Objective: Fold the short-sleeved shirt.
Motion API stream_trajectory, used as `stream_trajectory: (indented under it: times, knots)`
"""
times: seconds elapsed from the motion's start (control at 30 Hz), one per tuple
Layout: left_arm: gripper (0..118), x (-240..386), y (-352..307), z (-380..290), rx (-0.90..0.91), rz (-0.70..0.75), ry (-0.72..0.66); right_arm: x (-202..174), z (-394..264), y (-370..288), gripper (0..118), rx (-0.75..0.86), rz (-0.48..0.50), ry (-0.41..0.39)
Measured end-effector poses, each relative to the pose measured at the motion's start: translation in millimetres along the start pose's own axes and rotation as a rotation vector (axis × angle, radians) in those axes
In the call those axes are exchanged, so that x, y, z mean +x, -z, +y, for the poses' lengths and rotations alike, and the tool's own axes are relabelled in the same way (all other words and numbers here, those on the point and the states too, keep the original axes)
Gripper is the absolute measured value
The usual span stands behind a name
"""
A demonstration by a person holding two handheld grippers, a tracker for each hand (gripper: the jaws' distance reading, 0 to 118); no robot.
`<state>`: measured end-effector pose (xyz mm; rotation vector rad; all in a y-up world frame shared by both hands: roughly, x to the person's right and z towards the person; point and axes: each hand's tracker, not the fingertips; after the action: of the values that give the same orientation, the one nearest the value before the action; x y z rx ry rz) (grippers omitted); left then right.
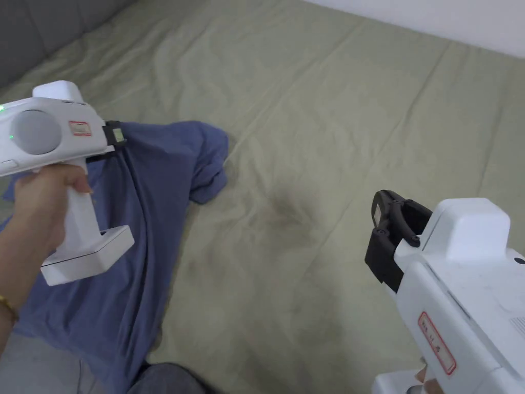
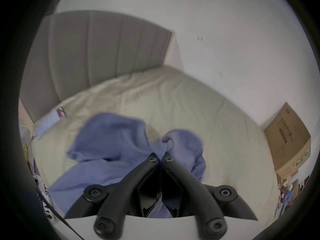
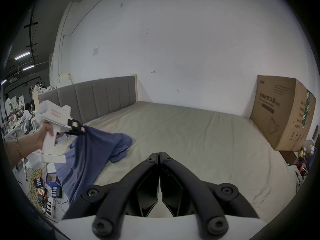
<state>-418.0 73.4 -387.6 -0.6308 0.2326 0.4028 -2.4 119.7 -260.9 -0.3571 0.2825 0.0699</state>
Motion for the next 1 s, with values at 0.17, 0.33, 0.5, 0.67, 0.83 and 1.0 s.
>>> stream_trajectory:
  times: [0.17,0.33,0.5,0.67,0.83,1.0]
  knots:
    - [0,-3.8,-98.4,21.0,0.177,-0.017,-0.003,5.5,5.3,-44.4,0,0.057,-0.018,0.008]
    - [0,26.8,-195.7,52.0,0.358,-0.089,0.075,14.8,4.4,-81.4,0,0.098,-0.039,0.036]
    - [0,88.5,-285.8,102.5,0.544,-0.258,0.184,29.8,4.3,-113.0,0,0.142,-0.074,0.054]
    - [0,149.1,-339.5,149.9,0.63,-0.392,0.228,50.7,9.5,-145.1,0,0.204,-0.146,0.069]
    - [0,214.1,-363.8,169.8,0.652,-0.475,0.28,76.2,13.3,-175.2,0,0.245,-0.24,0.081]
    - [0,282.8,-355.8,161.1,0.614,-0.566,0.344,100.7,7.6,-205.7,0,0.264,-0.336,0.093]
